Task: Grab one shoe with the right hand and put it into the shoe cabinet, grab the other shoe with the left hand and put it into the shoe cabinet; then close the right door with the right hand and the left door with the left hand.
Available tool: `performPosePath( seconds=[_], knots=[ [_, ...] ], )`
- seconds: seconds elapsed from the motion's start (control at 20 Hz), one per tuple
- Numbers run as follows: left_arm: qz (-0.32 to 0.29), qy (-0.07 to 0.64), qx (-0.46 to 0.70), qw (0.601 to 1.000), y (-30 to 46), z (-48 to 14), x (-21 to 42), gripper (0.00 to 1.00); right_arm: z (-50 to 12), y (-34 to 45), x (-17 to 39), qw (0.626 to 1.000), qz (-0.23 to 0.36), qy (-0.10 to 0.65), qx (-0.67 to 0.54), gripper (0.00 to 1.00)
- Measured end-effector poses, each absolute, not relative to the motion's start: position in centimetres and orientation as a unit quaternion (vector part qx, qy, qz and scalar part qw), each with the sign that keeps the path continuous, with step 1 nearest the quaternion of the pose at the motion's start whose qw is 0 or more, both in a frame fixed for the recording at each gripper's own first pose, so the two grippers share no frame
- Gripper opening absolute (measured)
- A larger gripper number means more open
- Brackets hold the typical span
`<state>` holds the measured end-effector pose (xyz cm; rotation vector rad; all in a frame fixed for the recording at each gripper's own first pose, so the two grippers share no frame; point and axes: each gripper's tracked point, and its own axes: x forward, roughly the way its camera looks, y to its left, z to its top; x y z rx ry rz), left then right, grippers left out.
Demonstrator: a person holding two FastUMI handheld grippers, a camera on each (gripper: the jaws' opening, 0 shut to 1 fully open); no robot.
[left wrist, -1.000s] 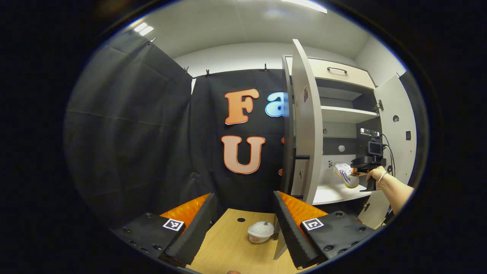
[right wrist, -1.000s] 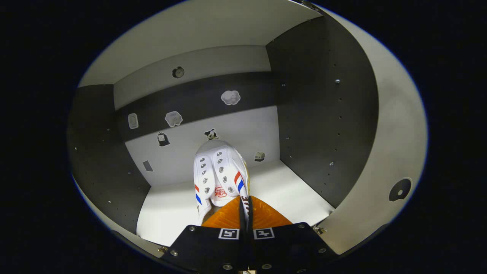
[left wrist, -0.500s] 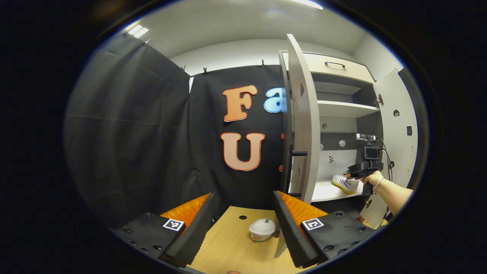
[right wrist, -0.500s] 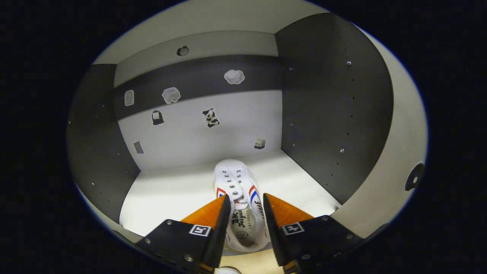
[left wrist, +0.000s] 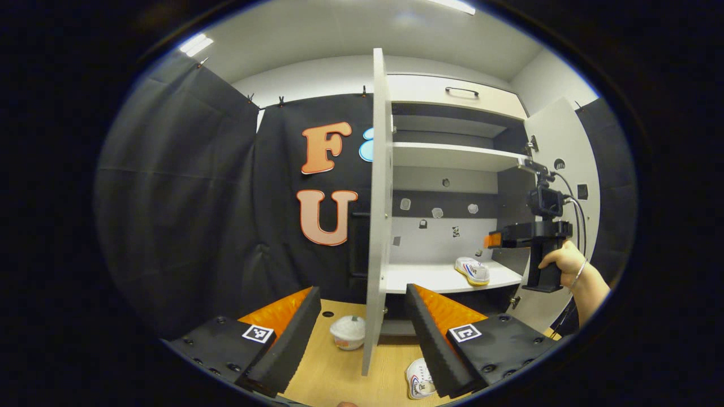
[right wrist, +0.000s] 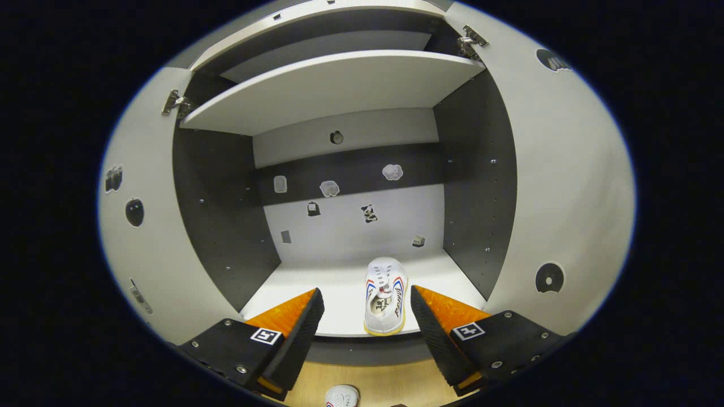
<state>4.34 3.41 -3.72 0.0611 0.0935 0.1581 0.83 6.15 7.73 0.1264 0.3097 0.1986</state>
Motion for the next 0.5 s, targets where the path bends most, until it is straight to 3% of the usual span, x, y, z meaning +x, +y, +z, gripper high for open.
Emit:
performPosePath(
  seconds=[0.5],
  knots=[
    [0.044,0.145,0.021,0.988,-3.7,-15.4,5.0,0.97,12.8,0.1,-9.9,0.988,0.132,0.072,0.014,0.94]
  ],
)
